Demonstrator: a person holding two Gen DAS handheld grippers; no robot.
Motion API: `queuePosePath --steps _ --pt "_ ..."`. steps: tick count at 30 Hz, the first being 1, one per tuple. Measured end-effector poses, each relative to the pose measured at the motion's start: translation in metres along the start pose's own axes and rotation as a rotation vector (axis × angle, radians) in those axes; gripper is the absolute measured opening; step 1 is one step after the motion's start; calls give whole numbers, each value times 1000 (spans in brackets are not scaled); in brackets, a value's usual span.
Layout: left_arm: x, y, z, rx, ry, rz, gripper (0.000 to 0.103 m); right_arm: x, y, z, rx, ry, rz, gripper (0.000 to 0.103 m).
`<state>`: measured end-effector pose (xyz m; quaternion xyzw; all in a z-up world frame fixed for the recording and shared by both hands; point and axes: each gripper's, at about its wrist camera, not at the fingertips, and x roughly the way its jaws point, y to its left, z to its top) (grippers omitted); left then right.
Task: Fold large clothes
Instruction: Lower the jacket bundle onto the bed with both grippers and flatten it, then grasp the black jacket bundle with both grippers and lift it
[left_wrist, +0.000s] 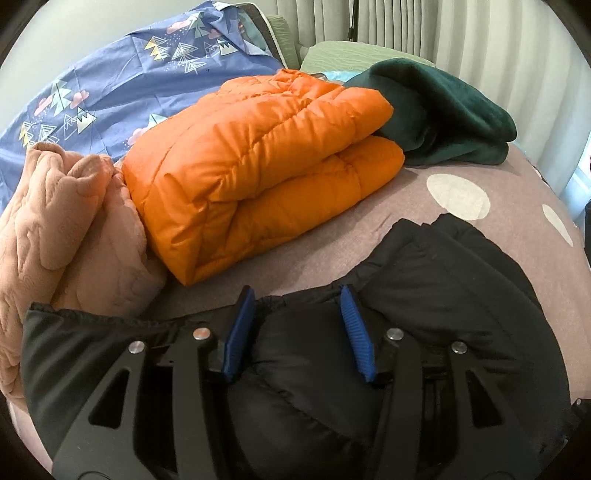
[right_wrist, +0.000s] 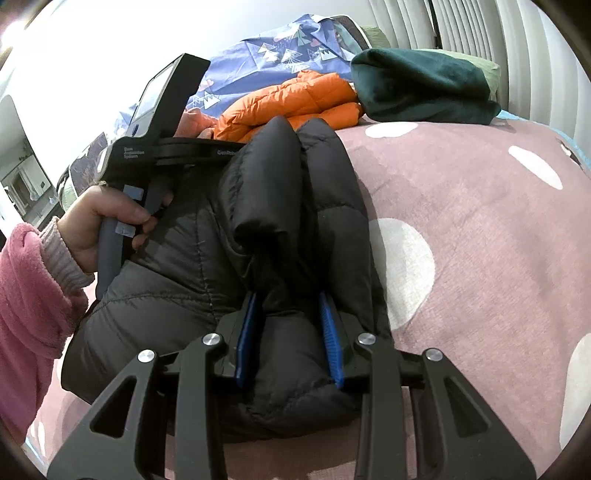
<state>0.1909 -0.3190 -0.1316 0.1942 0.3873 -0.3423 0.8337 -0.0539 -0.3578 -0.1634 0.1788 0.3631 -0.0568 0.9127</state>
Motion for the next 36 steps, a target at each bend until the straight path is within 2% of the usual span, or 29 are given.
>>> queuePosePath --steps 9,15,18,21,23,25,26,27,29,31,33,36 --pt "2 6 -3 -21 8 -19 51 -2 3 -1 -16 1 -21 33" --pt "-11 5 -3 -18 -22 20 51 -22 19 10 -72 5 -71 34" --pt "-15 9 -2 -47 -22 -7 51 -53 31 29 -120 -93 -25 33" --pt "-12 12 1 -62 -4 -32 51 -60 44 47 -181 -135 22 30" --pt "-9 13 3 -68 9 -48 51 -44 49 62 -216 -133 37 26" --pt "-7 15 3 -78 12 -65 51 -14 41 73 -192 -97 5 20" --pt "-7 17 2 -83 10 -72 51 3 33 76 -174 -72 -30 13" --pt "-7 19 2 -94 7 -83 51 27 21 73 -163 -37 -89 1" --pt "-7 24 3 -135 -1 -121 51 50 7 62 -151 -23 -106 0" --pt "-9 27 5 -152 -9 -151 51 52 9 54 -154 -41 -143 0" --pt "-14 25 5 -140 -26 -148 51 52 13 51 -176 -51 -170 0" --pt "-43 35 3 -153 -99 -187 50 54 6 53 -157 -48 -145 0"
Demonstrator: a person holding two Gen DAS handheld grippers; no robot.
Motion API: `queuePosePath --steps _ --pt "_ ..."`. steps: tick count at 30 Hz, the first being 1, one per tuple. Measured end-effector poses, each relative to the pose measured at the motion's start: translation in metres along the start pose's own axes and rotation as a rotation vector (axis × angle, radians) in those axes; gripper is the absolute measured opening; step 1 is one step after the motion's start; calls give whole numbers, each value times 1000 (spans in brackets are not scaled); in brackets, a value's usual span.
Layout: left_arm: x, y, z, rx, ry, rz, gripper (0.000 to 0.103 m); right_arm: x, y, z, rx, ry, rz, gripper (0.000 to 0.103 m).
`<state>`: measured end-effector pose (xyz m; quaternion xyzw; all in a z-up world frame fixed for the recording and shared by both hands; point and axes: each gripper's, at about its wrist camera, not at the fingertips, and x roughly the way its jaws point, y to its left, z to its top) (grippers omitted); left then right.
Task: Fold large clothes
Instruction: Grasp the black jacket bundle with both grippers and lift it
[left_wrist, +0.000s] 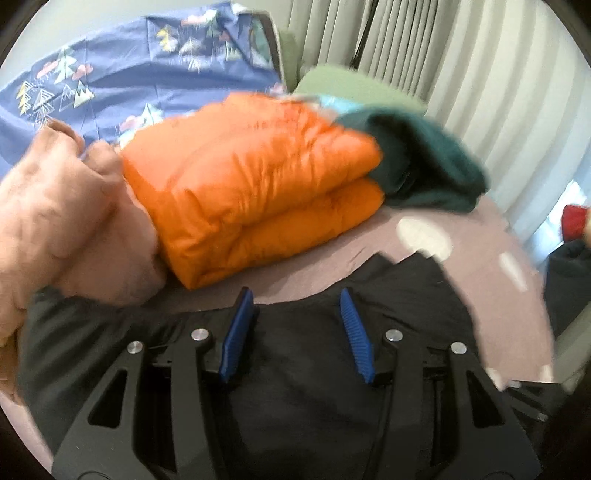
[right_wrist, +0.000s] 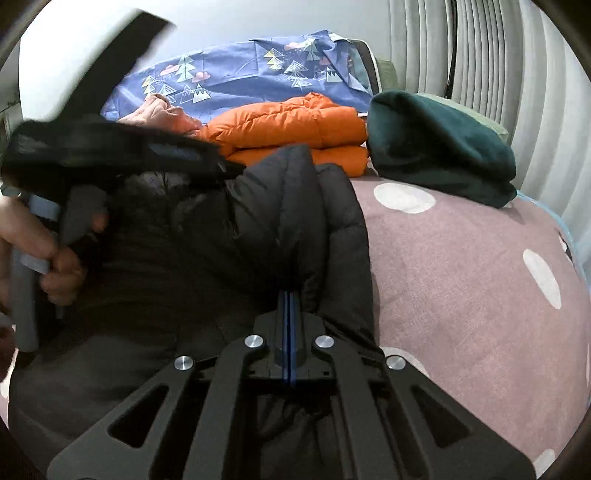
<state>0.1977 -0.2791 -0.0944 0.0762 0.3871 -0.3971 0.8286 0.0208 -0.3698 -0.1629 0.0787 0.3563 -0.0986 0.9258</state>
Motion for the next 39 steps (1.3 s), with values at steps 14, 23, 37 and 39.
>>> queuePosePath --steps 14,23,37,39 --pt "-29 85 -56 -42 -11 118 26 -2 1 -2 -4 2 2 0" --pt "-12 84 -63 -16 -6 122 26 2 -3 0 19 18 20 0" --pt "-76 68 -89 4 -72 107 50 2 -5 -2 27 11 43 0" --pt "-55 70 -102 14 -59 114 51 3 -5 -1 31 14 43 0"
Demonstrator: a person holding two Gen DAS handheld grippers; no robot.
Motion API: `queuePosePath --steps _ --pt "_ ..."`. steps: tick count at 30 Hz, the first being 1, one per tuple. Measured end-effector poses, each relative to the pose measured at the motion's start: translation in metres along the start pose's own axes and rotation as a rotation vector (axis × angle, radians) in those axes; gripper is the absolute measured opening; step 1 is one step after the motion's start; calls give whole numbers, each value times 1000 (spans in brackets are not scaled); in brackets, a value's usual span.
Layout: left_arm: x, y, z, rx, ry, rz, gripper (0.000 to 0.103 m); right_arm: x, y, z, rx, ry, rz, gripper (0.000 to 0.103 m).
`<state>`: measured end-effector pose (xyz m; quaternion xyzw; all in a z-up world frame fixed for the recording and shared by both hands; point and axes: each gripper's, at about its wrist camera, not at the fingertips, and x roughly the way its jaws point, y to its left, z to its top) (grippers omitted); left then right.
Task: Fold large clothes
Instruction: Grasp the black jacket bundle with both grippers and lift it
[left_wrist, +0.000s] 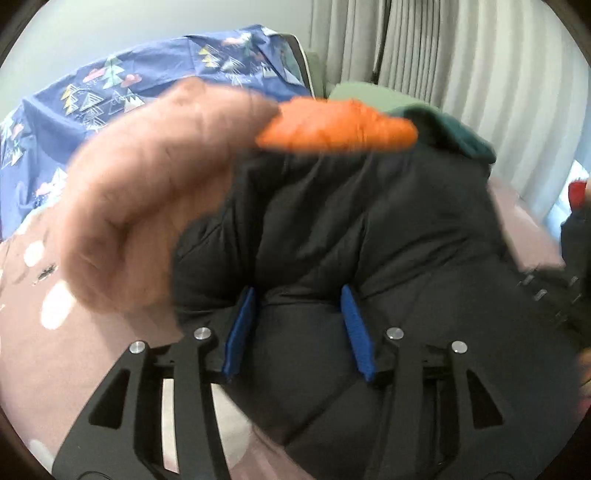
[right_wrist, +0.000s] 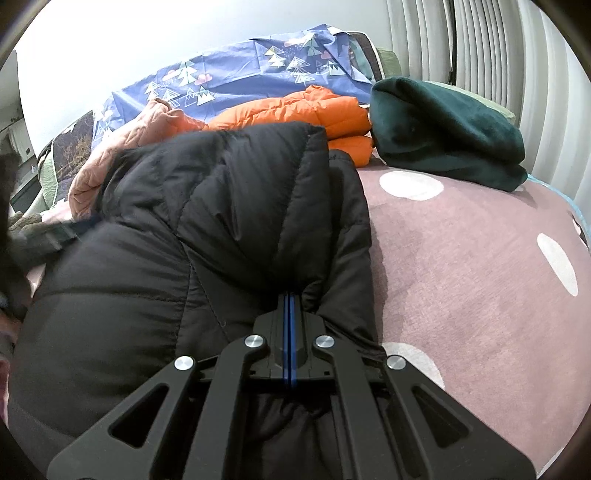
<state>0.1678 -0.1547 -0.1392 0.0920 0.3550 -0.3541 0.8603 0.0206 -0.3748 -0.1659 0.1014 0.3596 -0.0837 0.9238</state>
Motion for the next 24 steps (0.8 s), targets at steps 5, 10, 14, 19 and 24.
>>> queuePosePath --steps 5,10,14,19,24 --pt "-1 1 1 -34 17 19 50 -1 0 0 0 1 2 0" --pt "-45 -15 12 -47 -31 21 51 -3 2 0 -9 -5 -8 0" --pt "-79 -58 3 87 -79 -82 68 -3 1 -1 1 -6 5 0" --pt "-47 -86 -35 215 -38 20 70 -2 -3 -1 23 2 35 0" --pt "-90 -91 -29 138 -45 38 72 -3 3 -1 1 -6 8 0"
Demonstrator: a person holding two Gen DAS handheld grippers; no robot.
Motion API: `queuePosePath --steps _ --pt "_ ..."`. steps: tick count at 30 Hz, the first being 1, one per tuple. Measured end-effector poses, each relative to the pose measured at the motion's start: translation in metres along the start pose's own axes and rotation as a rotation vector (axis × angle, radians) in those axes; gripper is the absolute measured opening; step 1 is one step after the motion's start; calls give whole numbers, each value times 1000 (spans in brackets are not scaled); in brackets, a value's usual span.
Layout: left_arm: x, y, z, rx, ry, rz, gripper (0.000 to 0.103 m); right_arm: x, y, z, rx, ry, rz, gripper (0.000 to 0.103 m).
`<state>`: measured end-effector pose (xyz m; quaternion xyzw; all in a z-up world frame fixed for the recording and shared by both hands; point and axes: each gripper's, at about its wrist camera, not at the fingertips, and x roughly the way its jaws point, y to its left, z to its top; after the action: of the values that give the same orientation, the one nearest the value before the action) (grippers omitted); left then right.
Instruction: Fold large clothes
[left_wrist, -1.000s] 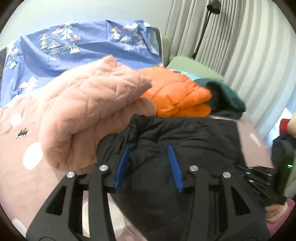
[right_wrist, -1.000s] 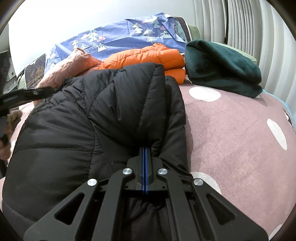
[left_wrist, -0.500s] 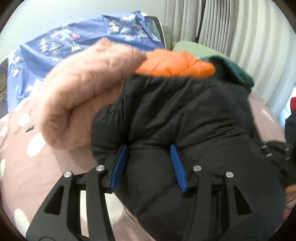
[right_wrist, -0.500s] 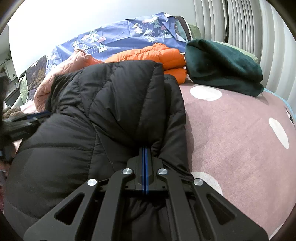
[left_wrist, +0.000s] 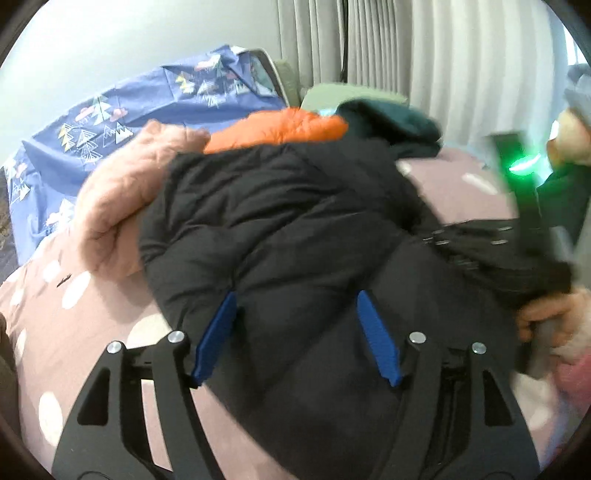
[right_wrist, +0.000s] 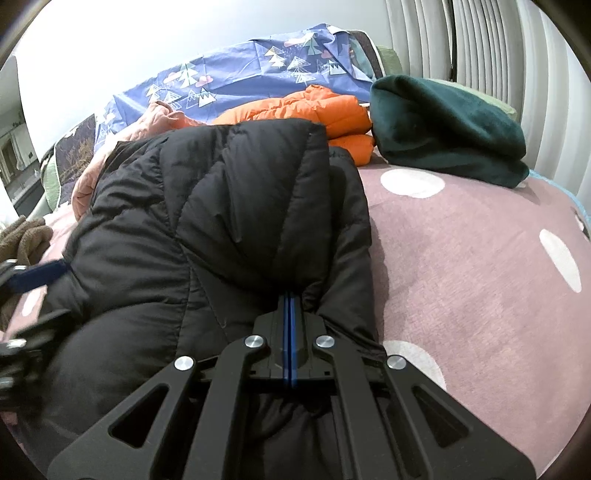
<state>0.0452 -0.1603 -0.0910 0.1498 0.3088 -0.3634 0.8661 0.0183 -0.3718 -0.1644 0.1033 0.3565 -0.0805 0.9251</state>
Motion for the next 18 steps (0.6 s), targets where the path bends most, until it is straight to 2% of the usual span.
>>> queuePosePath --steps 4,6,8,10,12,15,17,18 --pt "-47 -24 -23 74 -27 26 80 0 -3 0 11 -2 14 0" --pt "-62 -37 -47 101 -2 16 83 -1 -2 0 8 -5 12 0" --pt "-62 -48 -67 126 54 33 83 -1 0 0 4 -7 8 0" --pt "-52 -58 -82 168 89 99 83 -1 0 -1 3 -9 8 0" --pt "-35 -59 -85 157 119 165 83 -1 -1 -1 4 -10 9 0" --pt "-33 -53 -75 82 86 181 83 -1 -2 -1 8 -11 13 0" --pt "-35 -54 -72 91 56 212 85 -1 -2 -1 10 -10 14 0" --pt "-32 -56 -73 111 65 237 85 -1 -2 -1 10 -11 15 0"
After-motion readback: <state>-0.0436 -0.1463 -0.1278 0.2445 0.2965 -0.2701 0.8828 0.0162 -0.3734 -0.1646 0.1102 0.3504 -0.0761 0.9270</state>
